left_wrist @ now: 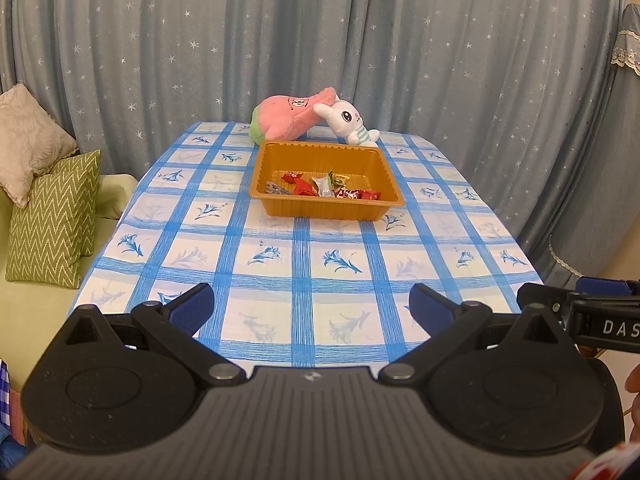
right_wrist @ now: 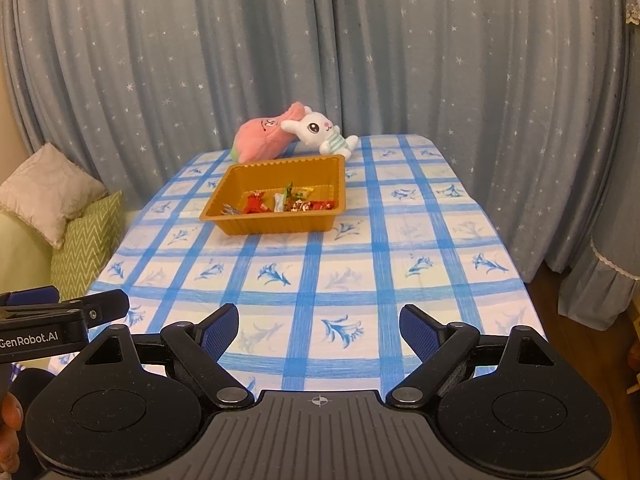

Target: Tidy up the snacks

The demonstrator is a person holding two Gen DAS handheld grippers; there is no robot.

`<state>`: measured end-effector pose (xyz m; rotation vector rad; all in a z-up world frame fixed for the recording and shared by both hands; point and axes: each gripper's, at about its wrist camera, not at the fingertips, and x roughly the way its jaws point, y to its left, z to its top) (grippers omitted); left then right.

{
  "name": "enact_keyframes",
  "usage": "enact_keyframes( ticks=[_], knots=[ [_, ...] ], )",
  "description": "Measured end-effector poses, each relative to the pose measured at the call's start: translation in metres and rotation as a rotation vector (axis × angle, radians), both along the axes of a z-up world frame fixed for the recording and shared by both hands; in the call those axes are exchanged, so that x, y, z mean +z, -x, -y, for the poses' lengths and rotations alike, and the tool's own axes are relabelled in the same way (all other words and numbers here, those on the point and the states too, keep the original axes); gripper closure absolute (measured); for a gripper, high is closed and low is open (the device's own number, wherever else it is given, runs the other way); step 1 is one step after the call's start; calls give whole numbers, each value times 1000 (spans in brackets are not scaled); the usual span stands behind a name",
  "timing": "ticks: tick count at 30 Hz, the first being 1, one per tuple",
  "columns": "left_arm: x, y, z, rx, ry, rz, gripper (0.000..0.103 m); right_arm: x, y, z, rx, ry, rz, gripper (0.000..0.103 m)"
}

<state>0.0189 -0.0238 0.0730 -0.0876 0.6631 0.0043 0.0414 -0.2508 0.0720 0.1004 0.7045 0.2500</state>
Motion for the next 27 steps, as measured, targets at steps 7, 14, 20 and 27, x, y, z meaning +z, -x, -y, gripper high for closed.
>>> enact_keyframes(
  ticks=[7,14,20,27],
  knots=[
    [-1,0,0,1,0,-3,0,0,0,0,1,0,0,16],
    [-2,0,0,0,-1,-4,0,0,0,0,0,0,-1,16],
    [-2,0,-1,1,0,-6,0,0,0,0,1,-1,0,16],
    [-3,3,-4,9,9,21,0,0,0,0,1,-3,2,16]
  ],
)
